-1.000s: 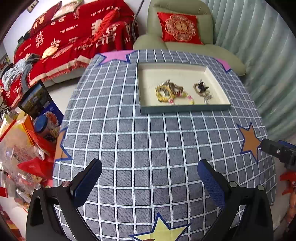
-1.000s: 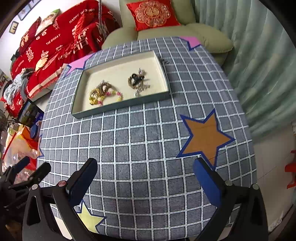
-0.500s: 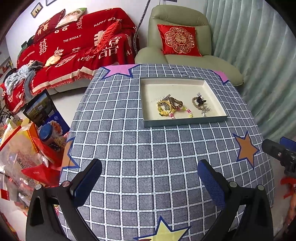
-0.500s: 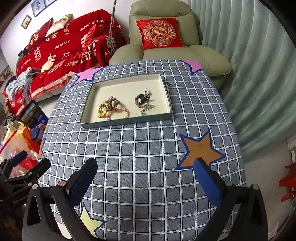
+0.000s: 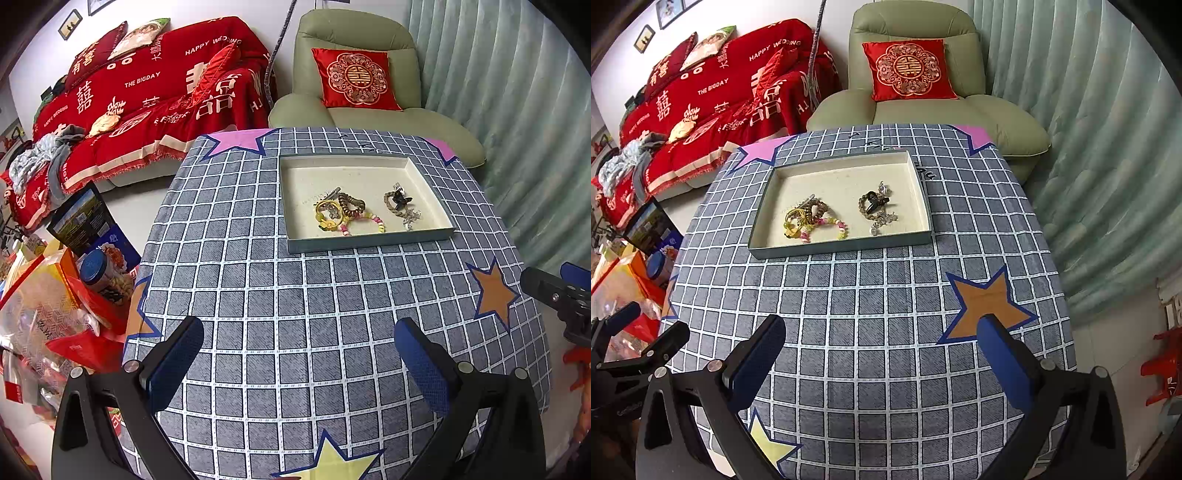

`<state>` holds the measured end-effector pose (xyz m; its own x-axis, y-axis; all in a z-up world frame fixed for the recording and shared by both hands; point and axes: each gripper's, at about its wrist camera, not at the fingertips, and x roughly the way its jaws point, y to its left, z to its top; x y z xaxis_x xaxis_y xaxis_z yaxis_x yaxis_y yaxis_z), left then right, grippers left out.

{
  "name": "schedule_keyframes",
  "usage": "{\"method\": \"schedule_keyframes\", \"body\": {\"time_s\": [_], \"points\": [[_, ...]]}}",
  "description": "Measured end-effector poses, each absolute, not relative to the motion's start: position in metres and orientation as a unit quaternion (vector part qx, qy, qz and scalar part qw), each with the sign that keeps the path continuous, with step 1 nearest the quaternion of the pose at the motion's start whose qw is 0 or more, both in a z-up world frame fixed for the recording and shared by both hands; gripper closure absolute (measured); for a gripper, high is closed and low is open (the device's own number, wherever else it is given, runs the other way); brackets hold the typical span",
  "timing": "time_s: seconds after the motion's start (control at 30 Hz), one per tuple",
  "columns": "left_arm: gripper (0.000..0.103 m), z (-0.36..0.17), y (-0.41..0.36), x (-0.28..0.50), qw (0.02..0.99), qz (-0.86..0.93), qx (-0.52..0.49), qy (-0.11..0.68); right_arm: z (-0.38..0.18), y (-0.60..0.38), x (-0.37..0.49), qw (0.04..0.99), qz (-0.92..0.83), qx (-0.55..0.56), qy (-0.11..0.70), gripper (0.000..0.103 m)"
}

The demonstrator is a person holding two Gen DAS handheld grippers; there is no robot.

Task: Organize jewelry

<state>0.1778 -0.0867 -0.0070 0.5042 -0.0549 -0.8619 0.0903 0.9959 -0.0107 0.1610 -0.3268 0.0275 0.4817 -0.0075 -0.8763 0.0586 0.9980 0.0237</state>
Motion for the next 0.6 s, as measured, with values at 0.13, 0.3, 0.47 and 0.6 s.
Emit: {"method": "schedule_keyframes", "body": {"time_s": [0.13,0.3,0.47,0.6], "points": [[0.0,-0.0073,-0.0878,0.1783,0.866,-0.04,0.018,0.498,0.0267,-0.328,0.1619,0.86,-0.02,0.024,0.509,0.0],[0.0,-0.0088,-0.0883,0.1797,0.865,-0.034,0.02,0.501,0.0255,-0.3285,0.1636,0.859,-0.024,0.019,0.51,0.0],[0.0,-0.0096,-0.0879,0.1809,0.863,-0.031,0.019,0.503,0.0252,-0.3283,0.1636,0.859,-0.025,0.016,0.511,0.0],[0.0,-0.0103,-0.0885,0.1809,0.863,-0.029,0.02,0.504,0.0252,-0.3281,0.1633,0.859,-0.025,0.017,0.511,0.0]]}}
